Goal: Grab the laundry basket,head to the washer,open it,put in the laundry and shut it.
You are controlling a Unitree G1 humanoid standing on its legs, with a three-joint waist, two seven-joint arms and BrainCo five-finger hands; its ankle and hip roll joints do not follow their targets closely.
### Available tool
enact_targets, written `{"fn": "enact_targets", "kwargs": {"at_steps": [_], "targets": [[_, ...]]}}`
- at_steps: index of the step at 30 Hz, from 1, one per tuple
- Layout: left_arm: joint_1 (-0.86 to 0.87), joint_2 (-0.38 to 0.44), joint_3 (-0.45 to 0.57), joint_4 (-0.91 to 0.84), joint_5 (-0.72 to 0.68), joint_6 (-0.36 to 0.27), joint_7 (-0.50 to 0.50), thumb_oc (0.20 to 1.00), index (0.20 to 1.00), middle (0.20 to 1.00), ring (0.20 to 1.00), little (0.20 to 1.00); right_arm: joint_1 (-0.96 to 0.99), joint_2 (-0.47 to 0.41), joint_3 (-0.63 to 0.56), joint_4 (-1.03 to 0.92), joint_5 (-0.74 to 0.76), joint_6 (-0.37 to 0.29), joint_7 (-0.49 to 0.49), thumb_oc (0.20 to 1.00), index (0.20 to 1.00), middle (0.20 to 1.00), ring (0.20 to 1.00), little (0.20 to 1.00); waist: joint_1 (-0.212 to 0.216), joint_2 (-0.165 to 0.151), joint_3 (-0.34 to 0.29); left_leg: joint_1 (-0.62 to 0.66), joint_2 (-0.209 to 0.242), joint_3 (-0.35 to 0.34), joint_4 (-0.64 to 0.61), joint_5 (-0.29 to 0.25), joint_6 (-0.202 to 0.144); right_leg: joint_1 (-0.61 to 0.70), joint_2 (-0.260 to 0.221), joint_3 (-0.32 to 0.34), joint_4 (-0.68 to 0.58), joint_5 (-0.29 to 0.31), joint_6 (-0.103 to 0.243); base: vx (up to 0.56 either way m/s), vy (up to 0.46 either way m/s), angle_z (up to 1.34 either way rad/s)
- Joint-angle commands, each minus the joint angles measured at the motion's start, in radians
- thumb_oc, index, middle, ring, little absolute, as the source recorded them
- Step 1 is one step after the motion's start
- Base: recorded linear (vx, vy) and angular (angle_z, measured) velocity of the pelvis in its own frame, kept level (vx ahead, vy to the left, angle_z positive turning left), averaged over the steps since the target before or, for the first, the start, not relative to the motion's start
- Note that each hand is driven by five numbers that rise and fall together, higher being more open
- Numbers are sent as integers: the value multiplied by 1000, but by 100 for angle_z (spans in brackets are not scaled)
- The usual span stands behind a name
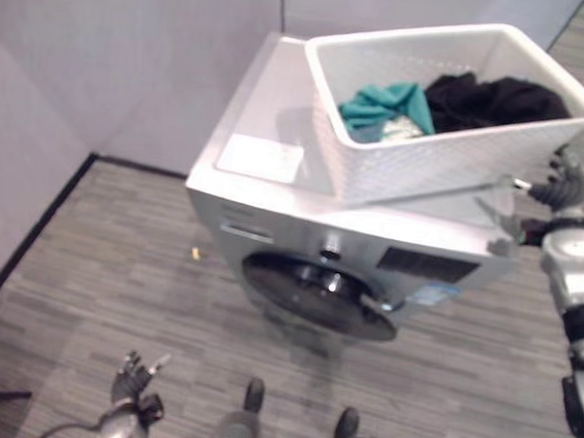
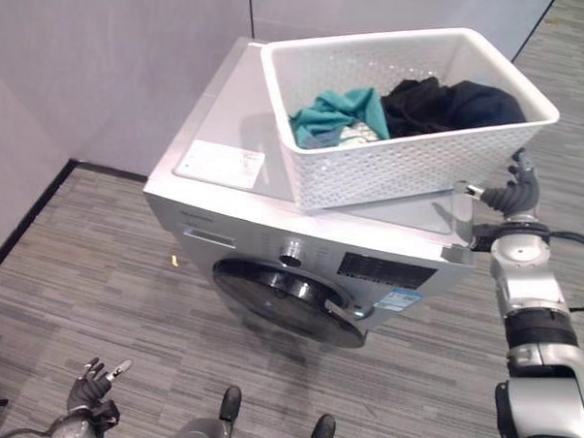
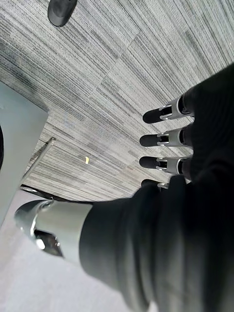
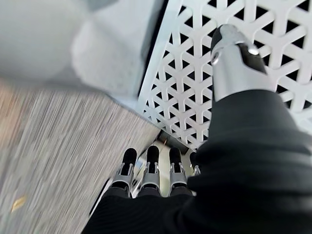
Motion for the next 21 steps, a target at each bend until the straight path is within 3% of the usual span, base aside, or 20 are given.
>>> {"fn": "enact_targets", "kwargs": {"at_steps": [1,5,11,17,21], "targets": [[-6,19,-18,-17,-3,-38,-20,1000,1000,1000,1000,1000,-33,-33,60,-56,29,-65,17,1000,1000,1000,1000,1000,29,-5,-38,-4,58,65,30,-51,2,33,-35,22,-1,-114,26,0,0,0],[-11,17,-15,-19,-4,-37,-21,1000,1000,1000,1000,1000,8,-17,30,-97,31,-66,12,1000,1000,1000,1000,1000,24,-10,-41,3,58,69,28,-54,4,38,-35,24,-1,-114,26,0,0,0],[-15,4,16,-15,13,-27,-19,1000,1000,1000,1000,1000,279,57,-192,-253,30,-82,-20,1000,1000,1000,1000,1000,1,-14,-51,13,58,74,23,-61,6,44,-35,21,-1,-117,28,0,0,0],[-8,-21,97,12,39,-21,-19,1000,1000,1000,1000,1000,628,182,-508,-425,-79,-89,-82,1000,1000,1000,1000,1000,-51,-18,-66,32,63,92,19,-76,10,41,-34,43,0,-118,32,8,-7,-7],[-15,-28,115,31,37,-23,-19,1000,1000,1000,1000,1000,740,309,-519,-461,-107,-82,-63,1000,1000,1000,1000,1000,-80,-21,-73,43,74,112,25,-75,7,38,-27,68,2,-121,27,-61,-41,-27]]}}
